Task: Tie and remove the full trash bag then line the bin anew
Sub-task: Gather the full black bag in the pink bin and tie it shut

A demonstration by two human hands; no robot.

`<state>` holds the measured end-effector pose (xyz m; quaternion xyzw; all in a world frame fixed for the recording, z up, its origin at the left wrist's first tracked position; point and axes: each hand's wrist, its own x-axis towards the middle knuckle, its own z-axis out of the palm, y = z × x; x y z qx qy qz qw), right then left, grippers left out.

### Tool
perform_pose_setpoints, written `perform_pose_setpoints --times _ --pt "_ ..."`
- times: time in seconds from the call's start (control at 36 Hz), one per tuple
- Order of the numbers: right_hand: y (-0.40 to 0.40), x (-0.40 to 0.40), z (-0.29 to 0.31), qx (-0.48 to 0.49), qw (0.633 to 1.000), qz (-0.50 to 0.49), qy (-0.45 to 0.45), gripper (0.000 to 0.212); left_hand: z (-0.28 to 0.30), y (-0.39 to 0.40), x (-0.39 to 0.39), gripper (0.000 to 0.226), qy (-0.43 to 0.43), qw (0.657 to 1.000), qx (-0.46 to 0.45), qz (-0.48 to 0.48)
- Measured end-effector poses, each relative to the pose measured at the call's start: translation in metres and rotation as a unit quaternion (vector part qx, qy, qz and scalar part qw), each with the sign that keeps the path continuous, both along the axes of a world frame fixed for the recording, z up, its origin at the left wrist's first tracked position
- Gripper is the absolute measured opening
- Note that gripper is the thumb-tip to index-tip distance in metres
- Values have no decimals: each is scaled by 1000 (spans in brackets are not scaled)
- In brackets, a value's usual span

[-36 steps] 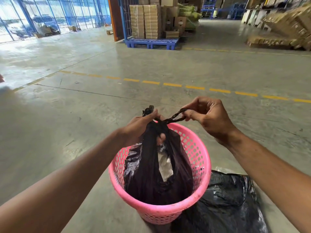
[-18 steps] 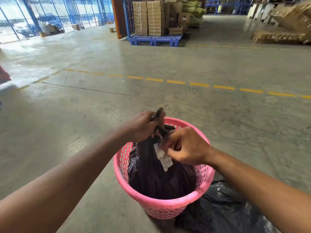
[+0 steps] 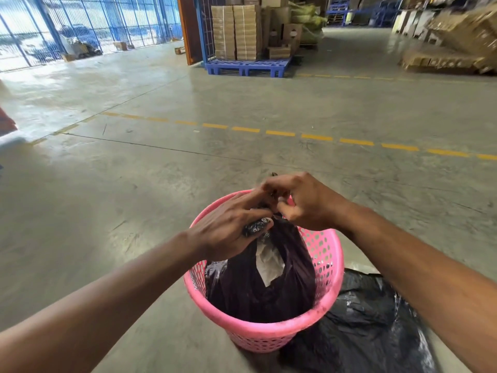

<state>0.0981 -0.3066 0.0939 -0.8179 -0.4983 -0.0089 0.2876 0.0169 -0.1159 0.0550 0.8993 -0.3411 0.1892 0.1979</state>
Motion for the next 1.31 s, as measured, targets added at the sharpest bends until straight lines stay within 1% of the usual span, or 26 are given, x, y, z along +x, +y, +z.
perform_pose_setpoints --times 0.06,0.14,0.19,0.25,0.28,0.36,0.44,0.5,0.53,0.56,0.58,0.61,0.64,0.67,0.69,0.75,0.81,0.86,0.89,0.97,1.03,1.08,1.11,1.19,1.25,1.31 --pt "-3 2 -5 -17 999 -32 -4 30 -2 1 0 24 45 998 -54 6" --pt "-11 7 -14 2 996 -75 46 33 -8 6 4 38 96 987 -118 50" --pt "-15 10 -19 42 988 -76 126 30 -14 10 7 37 128 974 -167 84" --pt "-17 12 -25 77 971 -56 218 26 -20 14 9 43 166 958 -211 100" --pt "-17 13 -29 86 966 -49 240 23 -23 15 9 47 182 951 -227 102" --pt "-20 17 -38 100 959 -51 259 11 -25 18 8 42 203 946 -223 116" --pt "-28 23 -48 123 951 -66 275 13 -26 23 7 36 212 941 -212 161" --pt "-35 27 -57 127 945 -88 287 14 -33 33 7 31 244 928 -216 181" --pt "-40 30 -61 117 946 -101 286 15 -36 40 7 32 270 921 -211 188" --pt "-44 32 -66 95 950 -111 276 16 -38 46 7 38 298 918 -173 198" --pt "-49 35 -69 51 960 -119 249 18 -39 50 6 47 321 917 -85 219" --pt "-53 37 -72 -9 971 -125 202 19 -38 53 5 52 330 907 39 258" --pt "-55 36 -73 -72 979 -131 138 23 -38 53 3 53 316 893 143 288" --pt "-54 33 -74 -123 980 -138 73 28 -36 50 1 52 292 886 198 300" --pt "-51 29 -73 -153 977 -145 20 29 -35 48 0 50 272 889 216 299" --pt "-46 20 -71 -167 972 -164 -35 22 -40 46 2 45 260 902 185 292" --pt "-46 17 -69 -162 970 -177 -45 17 -45 47 7 38 258 922 73 280" --pt "-48 16 -66 -139 975 -175 -12 15 -44 51 9 39 247 928 -56 273" --pt "-48 15 -64 -126 977 -170 9 15 -42 52 10 40 240 928 -97 267" --pt "-44 11 -64 -72 982 -157 76 12 -44 56 13 33 257 918 -159 257" --pt "-38 10 -65 -42 982 -158 99 11 -47 57 17 40 284 906 -193 249" --pt "-33 10 -64 -49 981 -169 81 11 -45 55 18 42 297 907 -189 231" --pt "-31 10 -62 -64 981 -175 63 11 -42 53 17 41 301 913 -166 220" --pt "-27 9 -60 -123 976 -179 7 13 -33 49 17 29 313 928 -57 192" --pt "-26 10 -63 -158 970 -186 -16 15 -29 46 15 21 293 934 12 203" --pt "-27 11 -66 -190 962 -197 -26 15 -27 42 15 15 273 937 53 211"
